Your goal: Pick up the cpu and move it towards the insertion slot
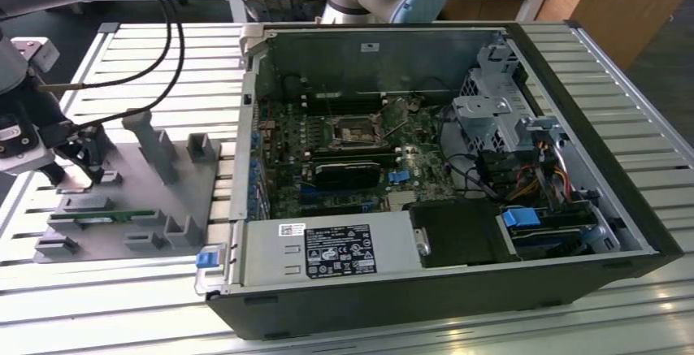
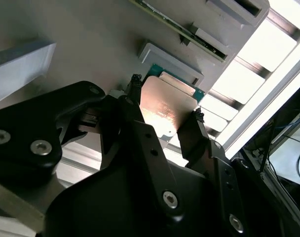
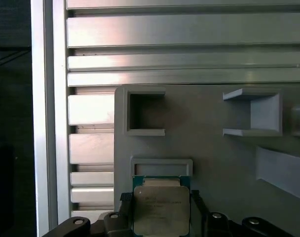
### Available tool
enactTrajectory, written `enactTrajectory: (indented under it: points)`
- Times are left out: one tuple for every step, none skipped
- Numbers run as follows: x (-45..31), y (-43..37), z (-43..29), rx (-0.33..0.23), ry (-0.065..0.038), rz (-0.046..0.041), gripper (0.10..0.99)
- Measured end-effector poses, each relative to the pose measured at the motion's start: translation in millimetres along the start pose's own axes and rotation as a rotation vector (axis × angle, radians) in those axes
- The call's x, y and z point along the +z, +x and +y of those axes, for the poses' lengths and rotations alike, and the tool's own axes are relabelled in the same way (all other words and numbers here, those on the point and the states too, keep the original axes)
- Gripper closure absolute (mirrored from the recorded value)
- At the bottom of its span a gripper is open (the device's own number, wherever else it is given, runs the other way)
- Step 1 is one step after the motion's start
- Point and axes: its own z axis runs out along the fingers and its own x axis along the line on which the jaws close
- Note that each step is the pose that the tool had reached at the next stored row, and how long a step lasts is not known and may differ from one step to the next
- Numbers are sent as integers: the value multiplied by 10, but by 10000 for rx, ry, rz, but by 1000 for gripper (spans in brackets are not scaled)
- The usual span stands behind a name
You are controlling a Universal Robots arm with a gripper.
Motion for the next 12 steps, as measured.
enactTrajectory:
  points:
    - [-7, 0, 0, 0, 0, 0, 545]
    - [-15, 0, 0, 0, 0, 0, 545]
    - [-22, 0, 0, -1, -10, 1, 545]
    - [-28, 0, 0, -2, -25, 1, 545]
    - [-33, 0, 0, -5, -28, 0, 545]
    - [-37, 0, 0, -5, -29, -1, 545]
    - [-45, 0, 0, -6, -29, 1, 545]
    - [-54, 0, 0, -6, -28, 2, 545]
    - [-64, 0, 0, -7, -29, 1, 545]
    - [-76, 0, -1, -8, -29, 1, 545]
    - [-88, 0, -1, -8, -29, 1, 545]
    - [-101, 0, -1, -8, -29, 1, 545]
